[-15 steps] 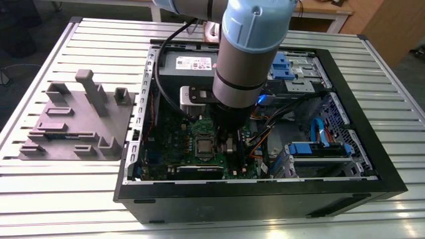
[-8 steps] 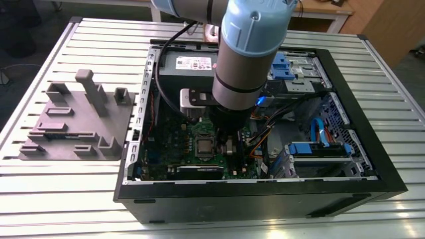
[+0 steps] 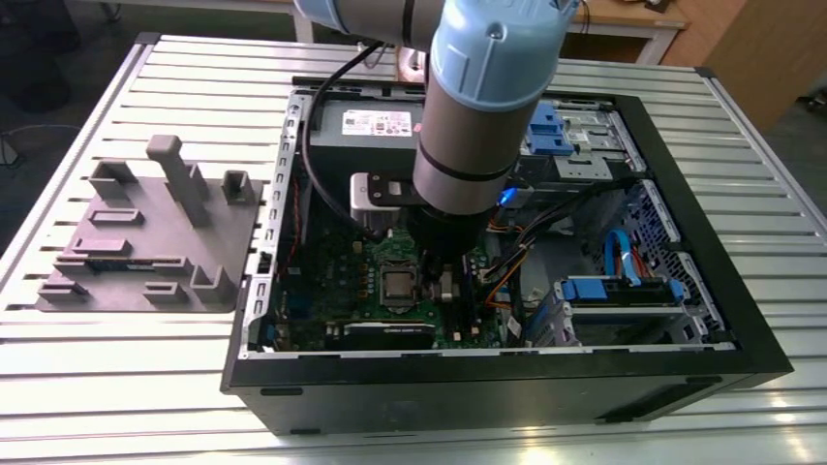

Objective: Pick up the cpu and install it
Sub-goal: 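Install the first cpu locking lever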

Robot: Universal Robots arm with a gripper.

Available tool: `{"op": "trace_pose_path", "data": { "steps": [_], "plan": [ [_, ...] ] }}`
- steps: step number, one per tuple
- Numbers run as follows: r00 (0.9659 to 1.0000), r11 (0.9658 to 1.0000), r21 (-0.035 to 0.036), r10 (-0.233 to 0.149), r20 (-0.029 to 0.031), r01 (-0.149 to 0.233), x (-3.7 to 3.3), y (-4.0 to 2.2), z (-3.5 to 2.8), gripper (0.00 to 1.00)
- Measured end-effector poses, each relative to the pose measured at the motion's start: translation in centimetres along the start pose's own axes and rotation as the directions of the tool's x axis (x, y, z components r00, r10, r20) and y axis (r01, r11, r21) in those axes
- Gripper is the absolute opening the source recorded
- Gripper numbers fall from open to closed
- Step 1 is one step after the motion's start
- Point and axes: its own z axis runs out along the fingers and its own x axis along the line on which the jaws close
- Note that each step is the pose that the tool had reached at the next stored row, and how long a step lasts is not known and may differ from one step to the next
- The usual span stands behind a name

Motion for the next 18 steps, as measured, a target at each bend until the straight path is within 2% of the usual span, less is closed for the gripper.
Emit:
{"op": "trace_pose_path", "data": {
  "steps": [3, 7, 18],
  "plan": [
    [1.0000, 1.0000, 0.0026, 0.000, 0.0003, 0.000, -0.01, -0.01, 0.13, 0.10],
    [1.0000, 1.0000, 0.0025, 0.000, -0.0001, 0.000, 0.00, -0.01, 0.46, 0.10],
    [1.0000, 1.0000, 0.0026, 0.000, 0.0000, 0.000, 0.07, -0.02, 0.73, 0.10]
  ]
}}
